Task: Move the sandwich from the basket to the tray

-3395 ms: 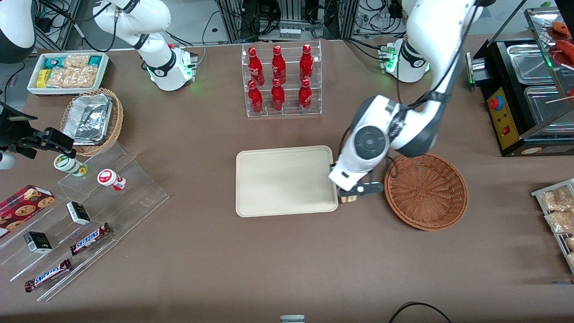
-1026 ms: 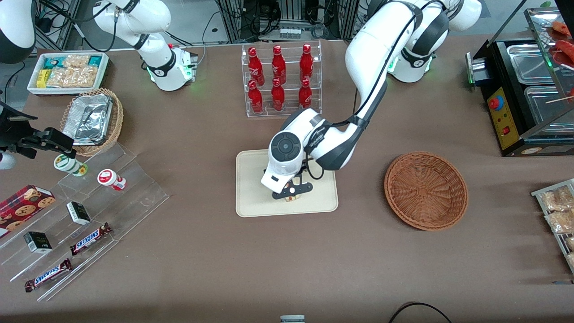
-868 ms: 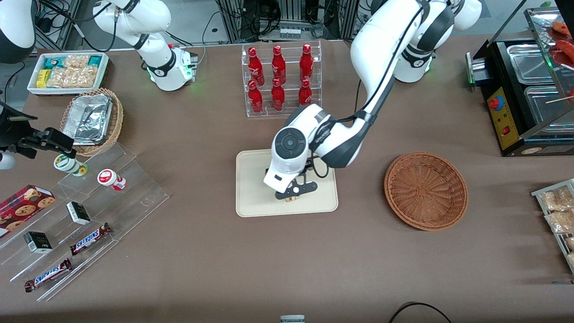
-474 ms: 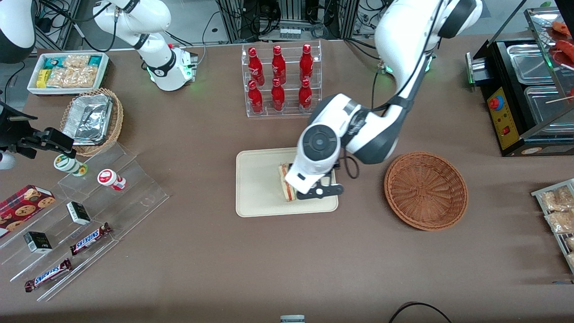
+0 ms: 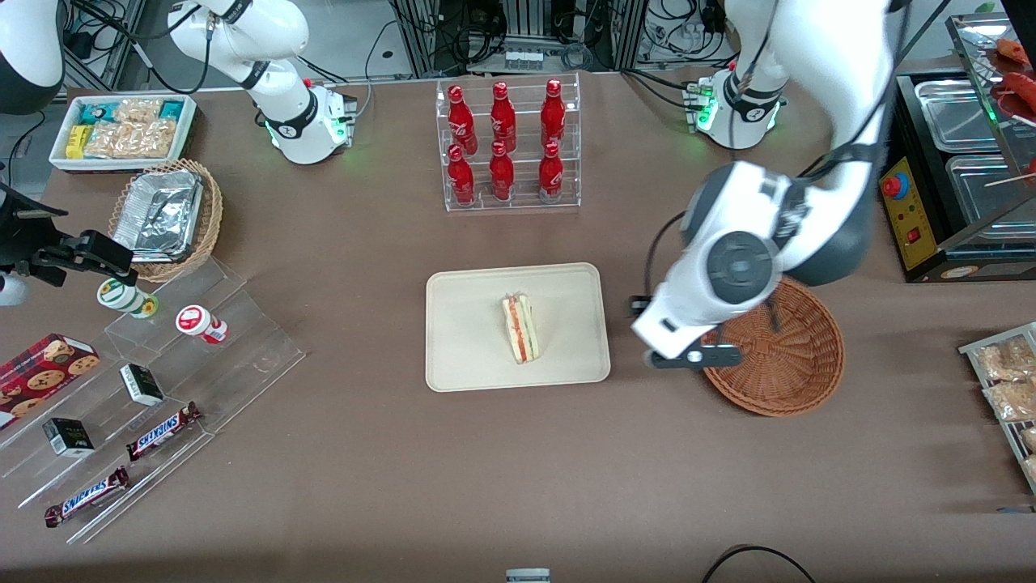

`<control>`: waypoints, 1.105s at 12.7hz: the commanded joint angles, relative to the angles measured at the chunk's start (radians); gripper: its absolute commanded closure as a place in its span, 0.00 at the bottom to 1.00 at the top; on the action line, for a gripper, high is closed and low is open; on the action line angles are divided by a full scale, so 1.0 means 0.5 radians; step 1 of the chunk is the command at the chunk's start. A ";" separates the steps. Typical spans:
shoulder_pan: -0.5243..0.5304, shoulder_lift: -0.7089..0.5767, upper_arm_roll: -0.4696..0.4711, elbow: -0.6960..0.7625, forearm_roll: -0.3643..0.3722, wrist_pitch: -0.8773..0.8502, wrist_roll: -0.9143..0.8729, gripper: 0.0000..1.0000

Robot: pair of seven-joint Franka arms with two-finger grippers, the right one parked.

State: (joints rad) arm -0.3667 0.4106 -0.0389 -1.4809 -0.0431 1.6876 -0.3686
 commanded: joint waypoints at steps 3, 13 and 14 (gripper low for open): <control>0.319 -0.422 -0.024 -0.406 0.031 0.000 0.430 0.00; 0.611 -0.922 -0.033 -0.493 0.129 -0.423 0.728 0.00; 0.617 -0.956 -0.033 -0.490 0.129 -0.454 0.743 0.00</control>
State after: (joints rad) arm -0.0743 -0.0059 -0.0381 -1.7014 0.0113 1.4895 -0.0216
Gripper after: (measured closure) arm 0.000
